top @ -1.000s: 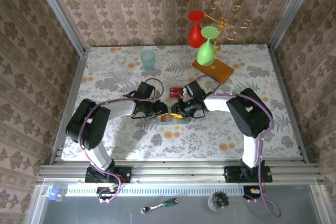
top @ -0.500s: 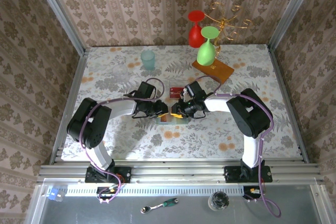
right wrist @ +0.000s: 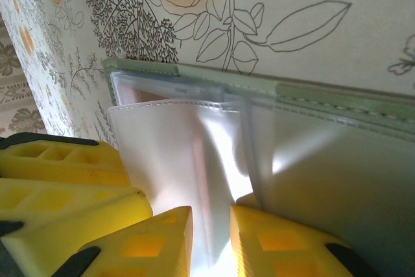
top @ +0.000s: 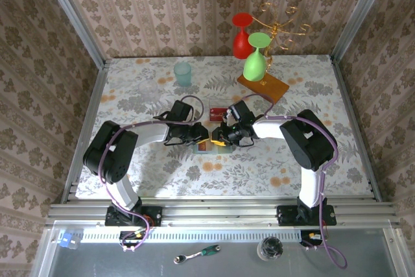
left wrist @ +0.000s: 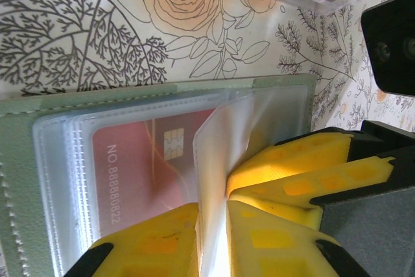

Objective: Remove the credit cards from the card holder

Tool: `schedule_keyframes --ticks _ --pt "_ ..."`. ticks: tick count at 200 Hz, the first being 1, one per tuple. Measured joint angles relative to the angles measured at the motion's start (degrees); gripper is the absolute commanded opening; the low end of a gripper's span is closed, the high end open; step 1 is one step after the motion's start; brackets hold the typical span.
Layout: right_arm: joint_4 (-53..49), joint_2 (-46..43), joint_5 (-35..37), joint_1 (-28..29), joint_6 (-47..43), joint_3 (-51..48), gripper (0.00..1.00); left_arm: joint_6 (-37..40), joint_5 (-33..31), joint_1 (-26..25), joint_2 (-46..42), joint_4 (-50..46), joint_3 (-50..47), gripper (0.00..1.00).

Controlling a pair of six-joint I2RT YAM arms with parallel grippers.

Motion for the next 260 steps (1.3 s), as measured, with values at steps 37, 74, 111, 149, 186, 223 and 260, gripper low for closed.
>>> schedule_keyframes --ticks 37,74,111,149,186,223,260 --pt "-1.2 -2.1 0.9 0.0 0.2 -0.5 0.25 -0.2 0.4 0.0 0.0 0.0 0.5 0.19" --pt "-3.0 -6.6 2.1 -0.6 -0.1 -0.5 0.25 -0.2 0.4 0.0 0.0 0.0 1.4 0.19" --pt "-5.2 -10.1 3.6 -1.8 -1.1 -0.5 0.25 -0.3 0.4 -0.5 0.0 -0.5 2.8 0.22" --pt "-6.8 -13.4 4.6 -3.0 -1.8 -1.7 0.25 -0.4 0.5 -2.1 0.0 -0.5 4.3 0.23" --pt "-7.5 -16.4 4.8 -4.0 -2.2 -2.8 0.25 -0.5 0.4 -3.3 1.5 -0.5 6.2 0.23" --pt "-8.3 -18.8 4.9 -5.2 -3.0 -4.7 0.25 -0.9 0.4 -4.6 4.2 -0.4 7.7 0.25" --pt "-9.0 -20.1 4.9 -6.2 -3.3 -6.2 0.25 -1.7 0.4 -6.3 7.3 -0.4 9.6 0.29"
